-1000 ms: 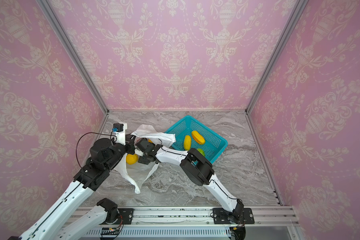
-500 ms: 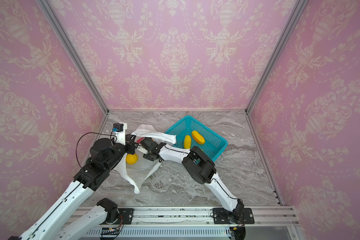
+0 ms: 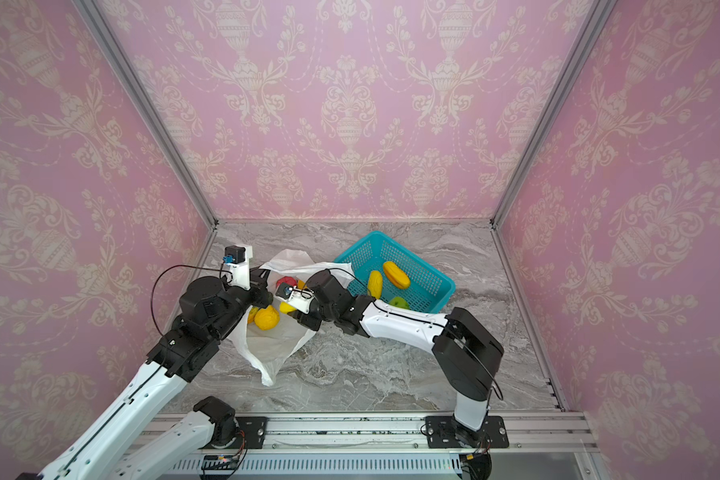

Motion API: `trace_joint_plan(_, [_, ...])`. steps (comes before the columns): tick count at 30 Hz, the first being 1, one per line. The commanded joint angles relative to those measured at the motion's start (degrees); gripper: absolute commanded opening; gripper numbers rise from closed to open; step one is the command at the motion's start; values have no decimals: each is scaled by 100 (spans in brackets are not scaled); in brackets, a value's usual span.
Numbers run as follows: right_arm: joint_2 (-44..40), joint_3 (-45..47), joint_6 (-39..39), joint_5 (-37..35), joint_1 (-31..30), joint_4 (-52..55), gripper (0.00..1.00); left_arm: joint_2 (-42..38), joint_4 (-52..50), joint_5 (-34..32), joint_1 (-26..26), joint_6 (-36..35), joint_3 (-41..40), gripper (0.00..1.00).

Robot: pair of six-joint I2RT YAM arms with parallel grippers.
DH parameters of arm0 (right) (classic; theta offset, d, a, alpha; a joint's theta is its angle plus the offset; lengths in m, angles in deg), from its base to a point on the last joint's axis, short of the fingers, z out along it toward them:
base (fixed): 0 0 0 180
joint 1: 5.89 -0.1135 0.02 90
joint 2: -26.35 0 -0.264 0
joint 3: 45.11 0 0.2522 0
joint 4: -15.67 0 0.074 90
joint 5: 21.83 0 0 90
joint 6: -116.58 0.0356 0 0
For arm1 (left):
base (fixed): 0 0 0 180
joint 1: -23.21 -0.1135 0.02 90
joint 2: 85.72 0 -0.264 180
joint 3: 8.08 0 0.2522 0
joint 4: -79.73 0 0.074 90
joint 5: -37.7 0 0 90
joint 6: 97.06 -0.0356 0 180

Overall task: Untie the knot of the plastic bag and take out the fruit
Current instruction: Pick up the fruit from the plastic bag, then place the fruit in the basket.

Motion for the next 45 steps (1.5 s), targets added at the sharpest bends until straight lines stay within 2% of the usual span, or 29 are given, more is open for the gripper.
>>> trace_joint_plan(1, [-609,732,342,686,-28,-981,30,-44,-152,-183,51,64,65,0])
trace_joint_plan(6, [-1555,1447,494,743,-19,-1426,26,-38,-173,-220,51,62,69,0])
trace_joint_plan(10, [-2346,2002,708,450,40,-1684,20,-45,-174,-229,51,58,69,0])
trace_joint_plan(13, [-3011,2450,920,126,177,-1912,22,-46,-178,-225,47,59,69,0])
trace_joint_plan(18, [-4171,3209,1329,-832,700,-2012,19,-25,-159,-210,51,65,69,0])
trace_joint_plan(23, [-4603,3553,1914,-1455,1717,-1751,19,-13,-165,-220,51,71,69,0])
trace_joint_plan(28, [-4137,3247,2621,-1759,2821,-1071,19,-8,-164,-239,51,54,69,0])
trace_joint_plan(32, [-3216,2774,3230,-1442,3485,-622,20,4,-162,-224,51,60,69,0])
trace_joint_plan(35, [-2466,2356,3290,-1472,3558,-314,25,-3,-165,-208,51,58,69,0])
trace_joint_plan(45, [-550,1119,3224,-1681,3567,533,27,8,-156,-215,51,60,68,0])
